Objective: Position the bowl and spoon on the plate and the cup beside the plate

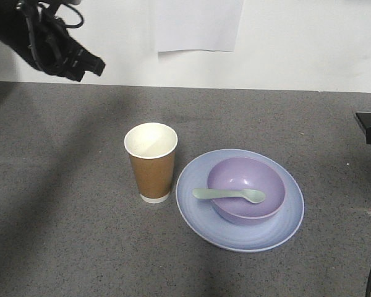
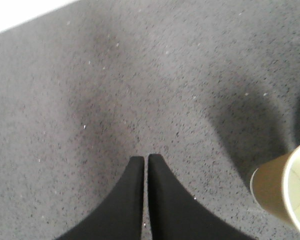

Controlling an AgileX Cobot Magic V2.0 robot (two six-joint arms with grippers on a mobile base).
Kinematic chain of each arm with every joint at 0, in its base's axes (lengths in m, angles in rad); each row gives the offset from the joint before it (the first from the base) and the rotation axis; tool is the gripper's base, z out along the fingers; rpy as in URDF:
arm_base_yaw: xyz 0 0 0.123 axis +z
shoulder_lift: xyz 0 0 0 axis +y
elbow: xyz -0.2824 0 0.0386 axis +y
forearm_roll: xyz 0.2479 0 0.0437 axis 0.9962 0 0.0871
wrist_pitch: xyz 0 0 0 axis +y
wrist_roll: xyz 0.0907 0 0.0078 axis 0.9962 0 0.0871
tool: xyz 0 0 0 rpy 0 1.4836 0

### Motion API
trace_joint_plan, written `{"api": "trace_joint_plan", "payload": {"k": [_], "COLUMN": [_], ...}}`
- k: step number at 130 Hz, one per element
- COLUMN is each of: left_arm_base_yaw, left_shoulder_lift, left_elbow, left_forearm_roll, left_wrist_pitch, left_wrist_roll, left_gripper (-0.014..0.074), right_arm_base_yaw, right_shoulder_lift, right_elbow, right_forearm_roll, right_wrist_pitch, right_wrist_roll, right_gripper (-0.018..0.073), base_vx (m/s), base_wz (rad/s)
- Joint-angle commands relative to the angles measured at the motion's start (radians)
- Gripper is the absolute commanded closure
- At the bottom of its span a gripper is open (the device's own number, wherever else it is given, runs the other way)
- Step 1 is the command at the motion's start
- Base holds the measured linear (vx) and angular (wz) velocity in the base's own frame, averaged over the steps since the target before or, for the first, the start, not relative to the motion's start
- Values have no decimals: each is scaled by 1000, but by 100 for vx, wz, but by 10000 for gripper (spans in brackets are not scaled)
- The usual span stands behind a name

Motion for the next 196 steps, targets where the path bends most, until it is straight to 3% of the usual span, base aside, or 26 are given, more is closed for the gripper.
{"api": "trace_joint_plan", "payload": {"k": [1, 130, 146, 168, 196], "left_arm_base_yaw": [21, 21, 42, 104, 174], "left_shoulder_lift": [-56, -52, -108, -312, -681], "left_elbow": [-1, 2, 17, 215, 710], "left_forearm_roll": [-55, -54, -47, -49, -46], "left_wrist_pitch": [-61, -45, -74, -212, -510], "left_wrist_roll": [5, -16, -16, -20, -21], "left_gripper": [605, 605, 605, 605, 605], "right_arm_base_yaw": [-6, -6, -6, -6, -6], "right_shoulder_lift": [-24, -24, -24, -24, -24], "right_elbow": [-26, -26, -26, -26, -26], "right_forearm_roll": [2, 2, 2, 2, 2], "right_wrist_pitch": [-43, -43, -43, -43, -43], "right_wrist_roll": [-12, -12, -12, -12, -12], "right_gripper": [560, 560, 560, 560, 560], "base_vx": [0, 0, 0, 0, 0], "base_wz": [0, 0, 0, 0, 0]}}
